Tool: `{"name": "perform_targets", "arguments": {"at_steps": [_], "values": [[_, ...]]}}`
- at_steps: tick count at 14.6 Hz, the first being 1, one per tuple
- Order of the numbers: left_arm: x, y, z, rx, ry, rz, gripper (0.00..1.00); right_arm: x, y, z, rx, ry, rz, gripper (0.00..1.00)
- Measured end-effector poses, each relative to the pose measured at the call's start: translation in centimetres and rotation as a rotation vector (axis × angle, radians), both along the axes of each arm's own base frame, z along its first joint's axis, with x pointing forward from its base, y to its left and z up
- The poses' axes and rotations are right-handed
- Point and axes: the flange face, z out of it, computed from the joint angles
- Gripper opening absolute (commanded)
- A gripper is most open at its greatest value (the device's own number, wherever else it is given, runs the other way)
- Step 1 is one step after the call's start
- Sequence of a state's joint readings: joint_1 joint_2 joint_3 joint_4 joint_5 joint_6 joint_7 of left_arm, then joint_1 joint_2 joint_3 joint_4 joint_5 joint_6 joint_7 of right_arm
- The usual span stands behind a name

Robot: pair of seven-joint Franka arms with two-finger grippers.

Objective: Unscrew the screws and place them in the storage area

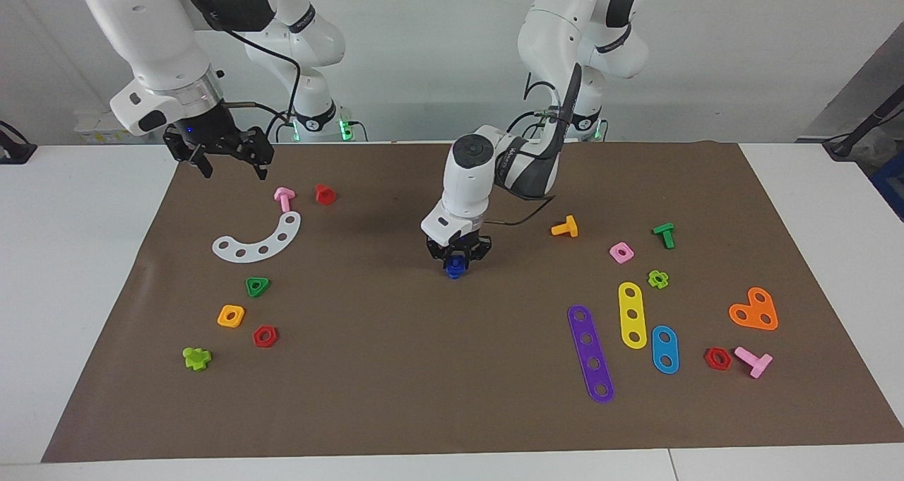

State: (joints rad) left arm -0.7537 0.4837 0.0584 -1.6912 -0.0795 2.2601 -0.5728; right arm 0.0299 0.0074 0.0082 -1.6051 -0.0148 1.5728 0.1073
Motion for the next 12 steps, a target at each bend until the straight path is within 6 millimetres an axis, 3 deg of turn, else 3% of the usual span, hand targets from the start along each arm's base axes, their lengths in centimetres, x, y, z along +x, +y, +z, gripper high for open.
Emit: {"name": "perform_targets", "arguments": {"at_steps": [4, 6, 9, 12], "values": [[0.5, -0.2, 3.7, 0.028, 0.116, 0.028, 0.0, 0.0, 0.1, 0.0, 0.0, 0.001, 0.001, 1.0], [1.7, 1.3, 5.7, 0.055, 0.173, 0.057, 0.0, 0.0, 0.2, 0.0, 0.001, -0.002, 0.004, 0.99], [5.5, 7.5, 7.2, 0.08, 0.234, 0.145, 0.0, 0.3, 1.7, -0.1, 0.003, -0.029, 0.015, 0.99], [9.3, 15.7, 6.2, 0.07, 0.271, 0.119, 0.0, 0.6, 6.0, -1.4, 0.008, -0.074, 0.001, 0.99]]}}
